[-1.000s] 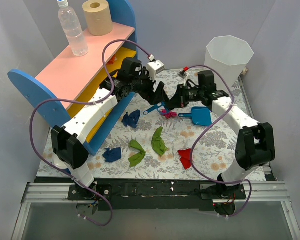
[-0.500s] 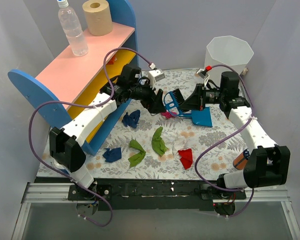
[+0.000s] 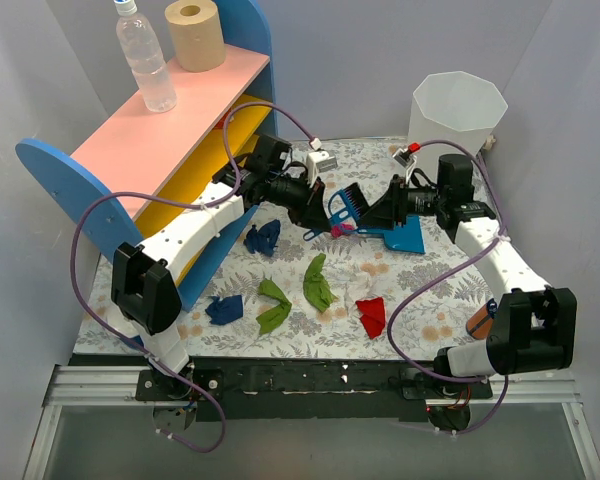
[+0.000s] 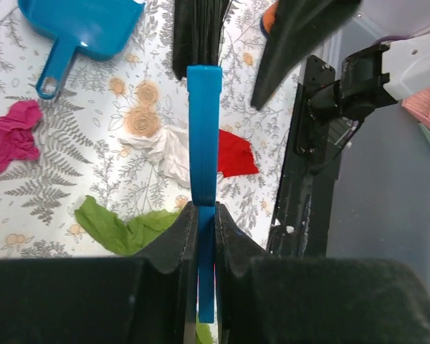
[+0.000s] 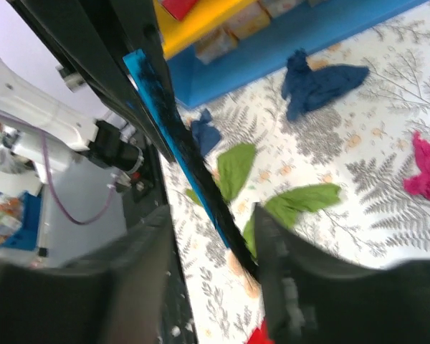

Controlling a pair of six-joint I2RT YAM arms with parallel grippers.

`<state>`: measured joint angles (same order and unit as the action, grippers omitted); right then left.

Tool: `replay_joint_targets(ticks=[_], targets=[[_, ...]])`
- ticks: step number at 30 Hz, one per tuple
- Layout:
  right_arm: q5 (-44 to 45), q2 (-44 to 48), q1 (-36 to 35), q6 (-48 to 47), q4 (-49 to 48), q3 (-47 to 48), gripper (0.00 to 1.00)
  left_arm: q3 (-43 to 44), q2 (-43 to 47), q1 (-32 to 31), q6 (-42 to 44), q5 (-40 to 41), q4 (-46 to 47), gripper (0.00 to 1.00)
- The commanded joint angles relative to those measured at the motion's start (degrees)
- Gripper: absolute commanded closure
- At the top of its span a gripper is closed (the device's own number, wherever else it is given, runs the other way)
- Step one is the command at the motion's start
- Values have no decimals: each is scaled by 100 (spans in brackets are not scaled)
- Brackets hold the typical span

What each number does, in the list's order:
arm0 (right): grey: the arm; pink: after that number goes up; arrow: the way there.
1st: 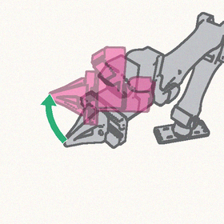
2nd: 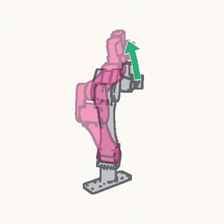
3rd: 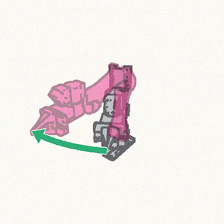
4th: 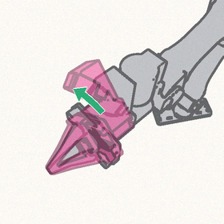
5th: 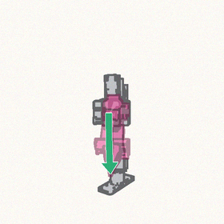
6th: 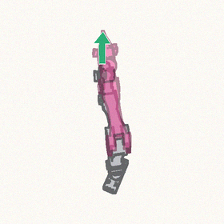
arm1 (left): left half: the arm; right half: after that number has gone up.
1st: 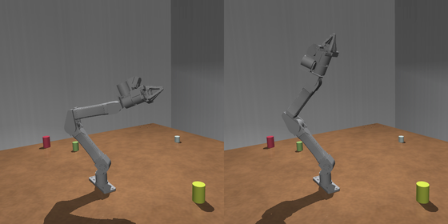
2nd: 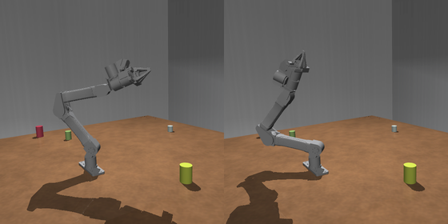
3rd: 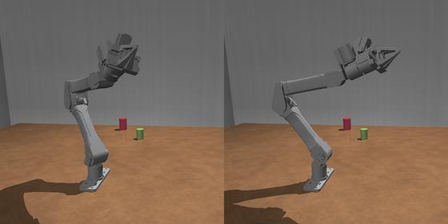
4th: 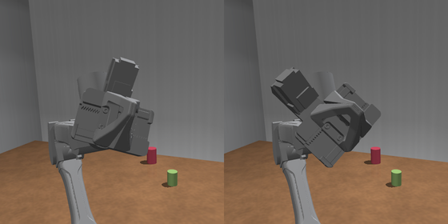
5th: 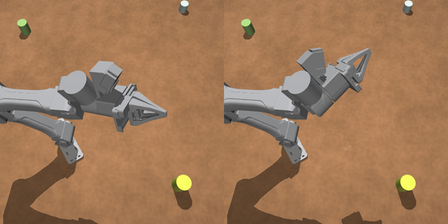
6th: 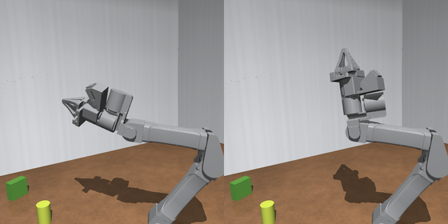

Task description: Sweep away the paper scraps from the table

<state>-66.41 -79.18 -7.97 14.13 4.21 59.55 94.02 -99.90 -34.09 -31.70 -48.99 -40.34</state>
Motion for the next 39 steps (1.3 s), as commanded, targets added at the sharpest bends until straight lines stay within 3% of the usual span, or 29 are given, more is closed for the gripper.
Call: replay_joint_targets(ticks=[1, 7, 10, 12, 18, 33, 37, 39], targets=[[566, -36, -21, -1392, 1149, 582, 36, 160, 243, 51, 715, 476, -209, 100], [1113, -194, -152, -4543, 2996, 2094, 32, 170, 470, 51, 2342, 1233, -1353, 100], [1445, -256, -512, -5706, 3840, 2386, 33, -173, 778, 25, 2967, 1629, -1415, 100], [1508, -265, -820, -5947, 4034, 2395, 34, -287, 875, 25, 3135, 1823, -1442, 100], [1667, -116, -1391, -5738, 3641, 1938, 34, -226, 937, 25, 3259, 1771, -1460, 100], [1447, -529, -1655, -4525, 2735, 1911, 37, -173, 972, -2, 2397, 1146, -985, 100], [1438, -564, -1682, -4235, 2420, 1894, 40, -182, 981, -10, 2239, 1102, -871, 100], [1377, -590, -1682, -3866, 2217, 1859, 46, -208, 981, -10, 2108, 1041, -748, 100]])
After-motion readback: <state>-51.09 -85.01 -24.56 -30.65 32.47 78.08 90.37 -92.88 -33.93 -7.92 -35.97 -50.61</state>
